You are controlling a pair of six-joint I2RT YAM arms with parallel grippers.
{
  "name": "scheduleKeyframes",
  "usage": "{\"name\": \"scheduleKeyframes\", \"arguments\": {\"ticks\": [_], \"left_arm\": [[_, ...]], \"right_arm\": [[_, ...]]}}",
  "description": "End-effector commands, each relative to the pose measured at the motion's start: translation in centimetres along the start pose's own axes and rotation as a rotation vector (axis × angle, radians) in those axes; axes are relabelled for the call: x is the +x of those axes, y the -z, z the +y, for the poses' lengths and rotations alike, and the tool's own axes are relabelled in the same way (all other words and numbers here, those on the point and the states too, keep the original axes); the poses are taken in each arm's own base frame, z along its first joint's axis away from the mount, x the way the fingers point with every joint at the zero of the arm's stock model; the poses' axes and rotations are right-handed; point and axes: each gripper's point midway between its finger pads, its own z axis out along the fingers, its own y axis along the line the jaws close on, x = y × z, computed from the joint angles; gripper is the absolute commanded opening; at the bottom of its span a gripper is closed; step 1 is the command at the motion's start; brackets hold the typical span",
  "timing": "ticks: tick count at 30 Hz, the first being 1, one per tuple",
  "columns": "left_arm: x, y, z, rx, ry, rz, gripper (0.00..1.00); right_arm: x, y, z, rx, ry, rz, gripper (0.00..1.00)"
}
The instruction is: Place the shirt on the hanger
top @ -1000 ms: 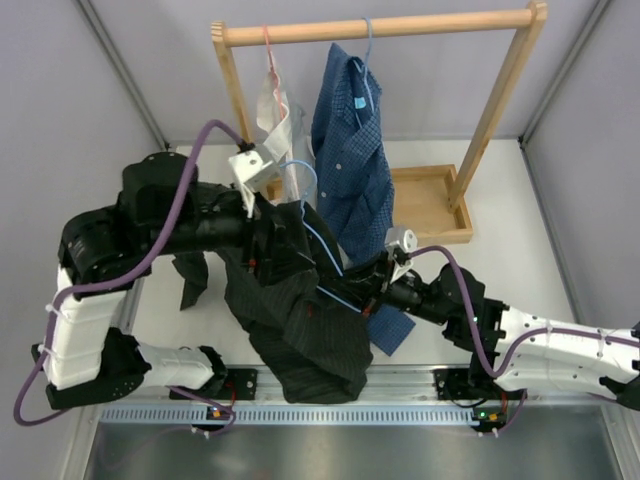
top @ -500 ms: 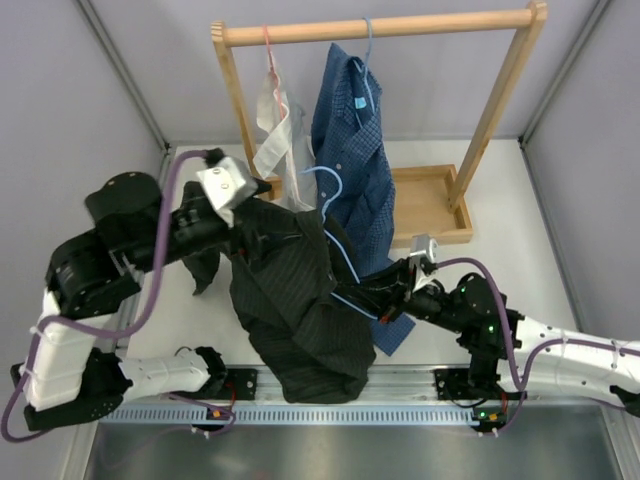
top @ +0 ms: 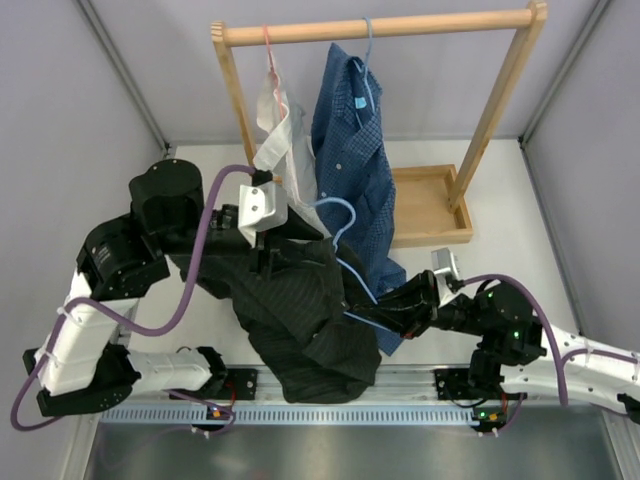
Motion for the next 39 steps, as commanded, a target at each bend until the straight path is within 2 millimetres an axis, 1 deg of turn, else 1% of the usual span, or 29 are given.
{"name": "scheduleKeyframes", "arguments": {"ticks": [1, 3, 4, 5, 7, 8, 12, 13, 15, 16, 18, 19, 20, 24, 29, 30, 31, 32, 33, 34, 35, 36, 37, 38, 39], "left_arm": [[-1.8, 1.4, -3.6, 0.162, -0.024, -0.087, 0.53], [-1.6, 1.4, -4.1, 0.192, -0.006, -0.086, 0.57], [-1.3, 1.3, -4.6, 0.221, 0.005, -0.081, 0.61], [-1.1, 1.2, -4.7, 0.232, 0.02, -0.075, 0.62], [-0.8, 0.8, -4.8, 0.249, 0.039, -0.064, 0.65], [-0.3, 0.4, -4.8, 0.255, 0.054, -0.05, 0.65], [0.7, -0.6, -4.6, 0.273, 0.091, -0.017, 0.64], [1.0, -0.7, -4.6, 0.273, 0.098, -0.01, 0.58], [1.5, -0.8, -4.7, 0.275, 0.107, 0.001, 0.49], [1.7, -0.8, -4.7, 0.279, 0.104, 0.003, 0.39], [2.0, -0.7, -4.8, 0.279, 0.105, 0.006, 0.26], [1.9, -0.5, -5.0, 0.277, 0.101, 0.001, 0.08], [1.9, -0.3, -5.0, 0.275, 0.099, -0.002, 0.01], [1.5, 0.3, -5.2, 0.268, 0.087, -0.015, 0.0], [0.7, 1.0, -5.3, 0.255, 0.064, -0.039, 0.0], [0.6, 1.1, -5.3, 0.252, 0.064, -0.041, 0.0], [0.5, 1.1, -5.1, 0.239, 0.065, -0.043, 0.0], [0.3, 1.2, -5.0, 0.226, 0.064, -0.045, 0.0], [0.2, 1.3, -4.8, 0.212, 0.064, -0.047, 0.0], [0.2, 1.3, -4.3, 0.178, 0.068, -0.045, 0.0], [-0.2, 1.6, -4.1, 0.158, 0.065, -0.053, 0.0], [-0.4, 1.8, -3.8, 0.134, 0.068, -0.059, 0.0], [-0.7, 2.1, -3.7, 0.113, 0.079, -0.064, 0.0], [-0.8, 2.3, -2.9, 0.059, 0.082, -0.066, 0.0], [-0.9, 2.5, -2.4, 0.027, 0.088, -0.071, 0.0]], "right_arm": [[-1.6, 0.6, 2.8, -0.133, 0.049, -0.034, 0.0], [-1.7, 0.7, 3.1, -0.149, 0.053, -0.023, 0.0], [-1.5, 0.7, 3.4, -0.17, 0.055, -0.009, 0.0], [-1.9, 0.7, 3.6, -0.18, 0.059, -0.01, 0.0], [-1.6, 0.6, 4.2, -0.212, 0.058, 0.012, 0.0], [-1.9, 0.5, 4.3, -0.217, 0.062, 0.01, 0.0], [-1.9, 0.3, 4.5, -0.231, 0.067, 0.019, 0.0], [-2.1, 0.4, 4.5, -0.232, 0.071, 0.01, 0.0], [-2.2, 0.3, 4.3, -0.221, 0.079, 0.006, 0.0], [-2.2, 0.4, 4.2, -0.214, 0.081, 0.01, 0.0], [-2.2, 0.4, 3.9, -0.196, 0.09, 0.011, 0.0], [-2.2, 0.4, 3.8, -0.19, 0.094, 0.011, 0.0], [-2.2, 0.5, 3.7, -0.187, 0.095, 0.01, 0.0], [-2.1, 0.4, 3.3, -0.165, 0.102, 0.018, 0.0], [-2.2, 0.9, 3.0, -0.142, 0.103, 0.015, 0.0], [-2.0, 1.0, 2.7, -0.122, 0.1, 0.022, 0.0], [-2.0, 1.1, 2.5, -0.105, 0.097, 0.029, 0.08], [-2.4, 1.2, 2.1, -0.078, 0.107, 0.032, 0.23], [-2.4, 1.4, 0.3, 0.021, 0.114, 0.041, 0.5], [-1.9, 2.2, -0.9, 0.097, 0.108, 0.073, 0.58], [-1.5, 2.9, -1.9, 0.161, 0.096, 0.078, 0.63], [-2.1, 3.8, -3.8, 0.282, 0.092, 0.047, 0.66], [-1.6, 5.3, -4.5, 0.34, 0.064, 0.048, 0.68], [-1.6, 6.2, -5.0, 0.381, 0.048, 0.032, 0.68], [-1.8, 7.3, -5.8, 0.445, 0.032, 0.007, 0.7]]}}
